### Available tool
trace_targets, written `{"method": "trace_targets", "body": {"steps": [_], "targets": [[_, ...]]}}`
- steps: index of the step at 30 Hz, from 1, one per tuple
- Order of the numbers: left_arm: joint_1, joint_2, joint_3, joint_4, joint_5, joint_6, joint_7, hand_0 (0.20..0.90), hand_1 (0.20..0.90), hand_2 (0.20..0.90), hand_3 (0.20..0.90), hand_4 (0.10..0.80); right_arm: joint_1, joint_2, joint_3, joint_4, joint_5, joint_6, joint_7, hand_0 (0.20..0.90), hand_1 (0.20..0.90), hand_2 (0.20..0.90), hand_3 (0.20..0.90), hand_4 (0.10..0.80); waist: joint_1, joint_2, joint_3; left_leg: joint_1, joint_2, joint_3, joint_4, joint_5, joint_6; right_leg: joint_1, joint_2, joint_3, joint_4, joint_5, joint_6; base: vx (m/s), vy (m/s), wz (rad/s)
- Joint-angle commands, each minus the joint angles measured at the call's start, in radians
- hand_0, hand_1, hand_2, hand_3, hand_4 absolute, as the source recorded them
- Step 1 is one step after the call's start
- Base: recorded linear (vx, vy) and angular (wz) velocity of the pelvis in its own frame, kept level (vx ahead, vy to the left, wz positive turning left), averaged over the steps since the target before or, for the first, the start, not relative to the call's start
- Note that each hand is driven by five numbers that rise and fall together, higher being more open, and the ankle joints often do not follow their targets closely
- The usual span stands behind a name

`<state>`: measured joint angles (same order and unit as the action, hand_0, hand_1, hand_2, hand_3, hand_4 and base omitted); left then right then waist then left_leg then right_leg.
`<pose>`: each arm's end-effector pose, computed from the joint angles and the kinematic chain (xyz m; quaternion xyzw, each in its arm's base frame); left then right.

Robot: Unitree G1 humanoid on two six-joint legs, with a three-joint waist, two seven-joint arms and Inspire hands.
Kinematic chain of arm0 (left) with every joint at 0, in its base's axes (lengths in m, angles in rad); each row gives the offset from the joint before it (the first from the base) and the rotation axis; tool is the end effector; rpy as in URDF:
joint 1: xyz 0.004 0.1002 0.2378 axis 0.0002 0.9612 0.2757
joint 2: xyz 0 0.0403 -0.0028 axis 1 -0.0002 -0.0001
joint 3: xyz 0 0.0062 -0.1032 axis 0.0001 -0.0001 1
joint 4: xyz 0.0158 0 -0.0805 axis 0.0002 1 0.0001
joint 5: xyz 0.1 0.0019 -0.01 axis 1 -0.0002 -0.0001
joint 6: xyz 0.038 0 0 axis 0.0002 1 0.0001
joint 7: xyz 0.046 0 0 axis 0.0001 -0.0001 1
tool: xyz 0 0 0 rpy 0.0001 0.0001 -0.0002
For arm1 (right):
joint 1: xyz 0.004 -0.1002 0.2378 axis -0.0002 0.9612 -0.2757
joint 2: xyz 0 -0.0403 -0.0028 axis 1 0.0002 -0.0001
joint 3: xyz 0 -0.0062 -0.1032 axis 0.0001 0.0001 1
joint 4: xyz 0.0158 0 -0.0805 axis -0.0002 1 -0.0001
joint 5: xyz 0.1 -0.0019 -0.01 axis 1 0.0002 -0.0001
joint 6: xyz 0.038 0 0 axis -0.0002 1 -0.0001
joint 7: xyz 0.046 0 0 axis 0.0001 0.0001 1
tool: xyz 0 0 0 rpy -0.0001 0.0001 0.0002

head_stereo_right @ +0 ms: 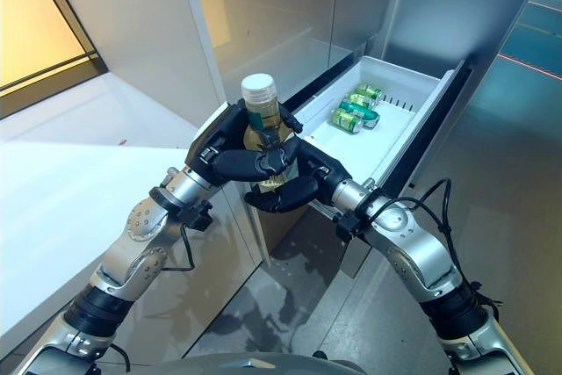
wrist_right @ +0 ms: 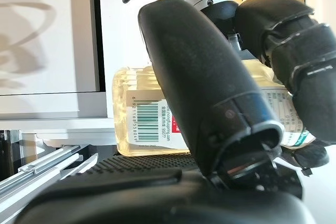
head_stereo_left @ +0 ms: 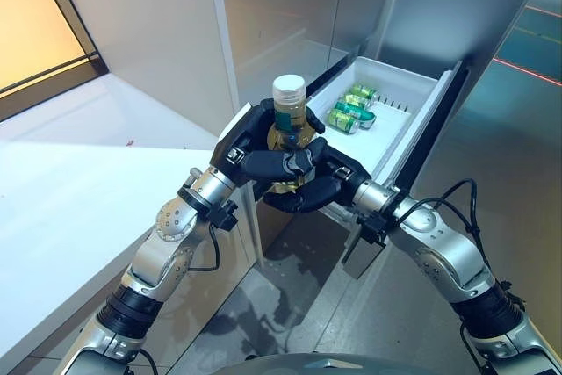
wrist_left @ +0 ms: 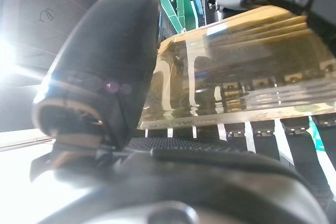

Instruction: Put drinks into fridge and close the fridge

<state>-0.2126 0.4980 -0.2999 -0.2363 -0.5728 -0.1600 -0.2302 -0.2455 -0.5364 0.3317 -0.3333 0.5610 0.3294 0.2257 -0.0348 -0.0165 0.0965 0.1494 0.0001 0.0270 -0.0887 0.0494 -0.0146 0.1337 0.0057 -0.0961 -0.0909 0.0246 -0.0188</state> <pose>0.2226 0.1573 0.1279 -0.0298 -0.2044 -0.3249 0.9229 0.2222 -0.1472 0.1251 -0.0292 -0.0059 0.3660 0.9301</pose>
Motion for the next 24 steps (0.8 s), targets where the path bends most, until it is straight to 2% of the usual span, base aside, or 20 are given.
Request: {"method": "trace_targets", "body": {"steps": [1,11,12,13,15,17,18,21,23,24], "targets": [[-0.214,-0.049,-0.035,-0.127,0.003,-0.173,-0.015,0.3,0.3,0.3,0.2,0.1,-0.18,0.075,-0.01,-0.031,0.054,-0.124,-0.051,0.3,0.3,0.3,0.2,0.1,-0.011,-0.022,-0.091,-0.01,-0.028,0.064,0.001,-0.047,0.037,0.0,-0.027,0.024,0.011,0.026,0.067,0.0,0.0,0.0],[-0.206,-0.025,-0.047,-0.081,0.093,-0.149,0.053,0.3,0.3,0.3,0.2,0.1,-0.212,0.057,-0.045,-0.026,0.027,-0.151,-0.102,0.3,0.3,0.3,0.2,0.1,-0.009,-0.022,-0.088,-0.017,-0.026,0.072,0.001,-0.038,0.037,-0.007,-0.025,0.024,0.011,0.032,0.064,0.0,0.0,0.0],[-0.203,-0.024,-0.041,-0.077,0.104,-0.148,0.063,0.509,0.509,0.509,0.444,0.344,-0.213,0.054,-0.052,-0.026,0.022,-0.153,-0.112,0.3,0.3,0.3,0.2,0.1,-0.008,-0.022,-0.09,-0.018,-0.025,0.072,0.001,-0.038,0.037,-0.009,-0.025,0.023,0.011,0.032,0.064,0.0,0.0,0.0],[-0.2,-0.018,-0.032,-0.066,0.13,-0.158,0.088,0.9,0.9,0.9,0.9,0.8,-0.214,0.049,-0.066,-0.017,0.011,-0.162,-0.125,0.3,0.3,0.3,0.2,0.1,-0.007,-0.023,-0.09,-0.018,-0.025,0.072,0.001,-0.038,0.036,-0.008,-0.025,0.021,0.011,0.033,0.064,0.0,0.0,0.0],[-0.198,-0.015,-0.027,-0.062,0.134,-0.167,0.105,0.9,0.9,0.9,0.9,0.8,-0.218,0.046,-0.076,-0.01,0.004,-0.168,-0.139,0.3,0.3,0.3,0.2,0.1,-0.005,-0.024,-0.089,-0.018,-0.024,0.071,0.001,-0.037,0.036,-0.008,-0.025,0.019,0.011,0.032,0.064,0.0,0.0,0.0],[-0.193,-0.017,-0.012,-0.054,0.13,-0.213,0.129,0.9,0.9,0.9,0.9,0.8,-0.222,0.041,-0.098,0.004,-0.05,-0.19,-0.178,0.3,0.3,0.3,0.2,0.1,-0.002,-0.025,-0.09,-0.019,-0.024,0.067,0.001,-0.037,0.035,-0.006,-0.026,0.016,0.011,0.031,0.063,0.0,0.0,0.0],[-0.187,-0.02,0.007,-0.062,0.119,-0.269,0.174,0.9,0.9,0.9,0.9,0.8,-0.22,0.036,-0.119,0.02,-0.151,-0.223,-0.224,0.3,0.3,0.3,0.2,0.1,0.002,-0.025,-0.089,-0.019,-0.023,0.063,0.001,-0.037,0.034,-0.005,-0.026,0.013,0.012,0.031,0.062,0.0,0.0,0.0],[-0.18,-0.038,0.042,-0.077,0.111,-0.303,0.203,0.9,0.9,0.9,0.9,0.8,-0.224,0.029,-0.157,0.043,-0.279,-0.246,-0.287,0.3,0.3,0.3,0.2,0.1,0.005,-0.026,-0.088,-0.018,-0.023,0.055,0.001,-0.038,0.033,-0.004,-0.025,0.009,0.013,0.029,0.061,0.008,-0.007,0.01],[-0.164,-0.053,0.072,-0.103,0.093,-0.27,0.185,0.9,0.9,0.9,0.9,0.8,-0.228,0.01,-0.198,0.061,-0.377,-0.26,-0.349,0.3,0.3,0.3,0.2,0.1,0.009,-0.025,-0.085,-0.018,-0.022,0.05,0.001,-0.039,0.031,-0.002,-0.024,0.008,0.016,0.027,0.059,0.016,-0.02,0.05],[-0.152,-0.058,0.081,-0.11,0.066,-0.207,0.145,0.9,0.9,0.9,0.9,0.8,-0.232,0.0,-0.217,0.072,-0.405,-0.261,-0.37,0.3,0.3,0.3,0.2,0.1,0.012,-0.024,-0.083,-0.018,-0.022,0.047,0.001,-0.039,0.03,-0.001,-0.023,0.006,0.016,0.027,0.058,0.004,-0.017,0.05]]}}
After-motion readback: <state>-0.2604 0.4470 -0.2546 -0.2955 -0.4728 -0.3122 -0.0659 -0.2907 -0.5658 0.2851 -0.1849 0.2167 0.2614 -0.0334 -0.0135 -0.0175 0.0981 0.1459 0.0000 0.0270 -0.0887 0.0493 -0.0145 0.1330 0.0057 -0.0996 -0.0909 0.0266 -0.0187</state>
